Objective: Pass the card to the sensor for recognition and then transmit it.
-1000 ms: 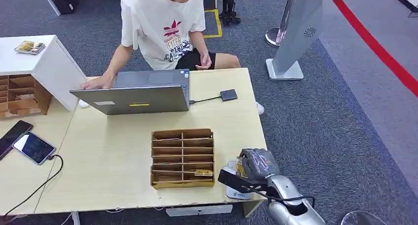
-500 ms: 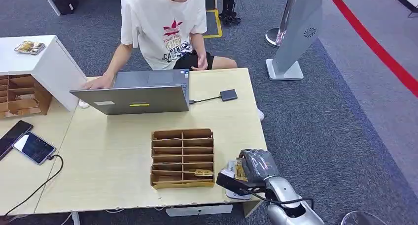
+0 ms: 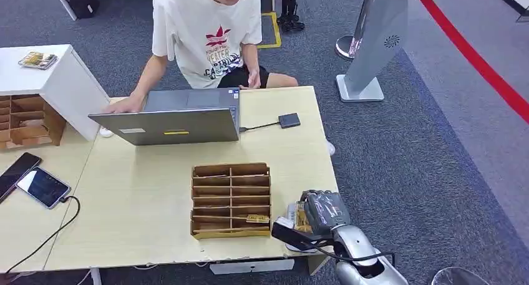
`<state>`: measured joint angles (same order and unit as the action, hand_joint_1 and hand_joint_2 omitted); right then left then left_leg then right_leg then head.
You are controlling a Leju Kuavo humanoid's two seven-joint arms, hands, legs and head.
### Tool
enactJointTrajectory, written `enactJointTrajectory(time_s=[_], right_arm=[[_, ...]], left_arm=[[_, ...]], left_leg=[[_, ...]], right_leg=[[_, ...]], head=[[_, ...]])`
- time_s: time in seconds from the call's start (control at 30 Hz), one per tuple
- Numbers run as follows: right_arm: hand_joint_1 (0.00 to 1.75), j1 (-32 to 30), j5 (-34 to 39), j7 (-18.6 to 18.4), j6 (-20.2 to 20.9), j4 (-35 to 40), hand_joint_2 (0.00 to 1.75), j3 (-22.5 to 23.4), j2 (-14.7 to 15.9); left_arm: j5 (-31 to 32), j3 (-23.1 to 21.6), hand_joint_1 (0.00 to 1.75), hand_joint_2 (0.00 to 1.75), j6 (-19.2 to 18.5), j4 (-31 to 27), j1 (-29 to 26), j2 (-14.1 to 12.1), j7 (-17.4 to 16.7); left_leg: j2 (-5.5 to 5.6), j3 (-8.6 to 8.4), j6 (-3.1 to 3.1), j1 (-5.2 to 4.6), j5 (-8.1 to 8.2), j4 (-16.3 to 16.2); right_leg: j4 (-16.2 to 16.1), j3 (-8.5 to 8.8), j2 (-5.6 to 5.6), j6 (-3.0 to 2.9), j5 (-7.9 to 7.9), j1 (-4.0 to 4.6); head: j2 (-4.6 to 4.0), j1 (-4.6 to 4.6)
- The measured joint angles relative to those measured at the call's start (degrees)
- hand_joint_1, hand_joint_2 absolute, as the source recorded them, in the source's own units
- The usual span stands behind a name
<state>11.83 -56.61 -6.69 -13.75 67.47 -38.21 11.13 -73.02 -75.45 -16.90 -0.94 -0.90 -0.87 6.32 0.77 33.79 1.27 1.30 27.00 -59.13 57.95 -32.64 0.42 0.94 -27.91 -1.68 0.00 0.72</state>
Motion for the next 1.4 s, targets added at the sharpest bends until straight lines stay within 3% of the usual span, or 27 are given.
enactJointTrajectory(time_s=[0.9,1.2,1.4], right_arm=[[1.75,-0.46,-2.36,-0.90,-1.47,-0.22,1.75,-0.13,-0.55],[1.75,-1.95,-2.25,-2.14,-6.85,2.91,1.75,3.35,-1.22],[1.75,-2.48,1.13,0.35,-12.08,10.02,1.75,7.60,-2.86]], left_arm=[[2.49,2.27,0.00,0.00,0.15,0.00,-0.03,0.02,0.02],[4.31,4.15,0.00,0.00,0.98,0.00,-0.11,0.33,0.28],[4.83,5.33,0.00,0.00,1.53,0.00,-0.19,0.63,0.37]], left_leg=[[0.00,0.00,0.00,0.00,0.00,0.00],[0.00,0.02,0.00,0.00,0.00,0.00],[0.00,0.02,0.00,0.00,0.00,0.00]], right_leg=[[0.00,0.01,0.00,0.00,0.00,0.00],[0.00,0.00,0.00,0.00,0.00,0.00],[0.00,-0.01,0.00,0.00,0.00,0.00]], head=[[0.00,0.00],[0.00,0.00],[0.00,-0.02]])
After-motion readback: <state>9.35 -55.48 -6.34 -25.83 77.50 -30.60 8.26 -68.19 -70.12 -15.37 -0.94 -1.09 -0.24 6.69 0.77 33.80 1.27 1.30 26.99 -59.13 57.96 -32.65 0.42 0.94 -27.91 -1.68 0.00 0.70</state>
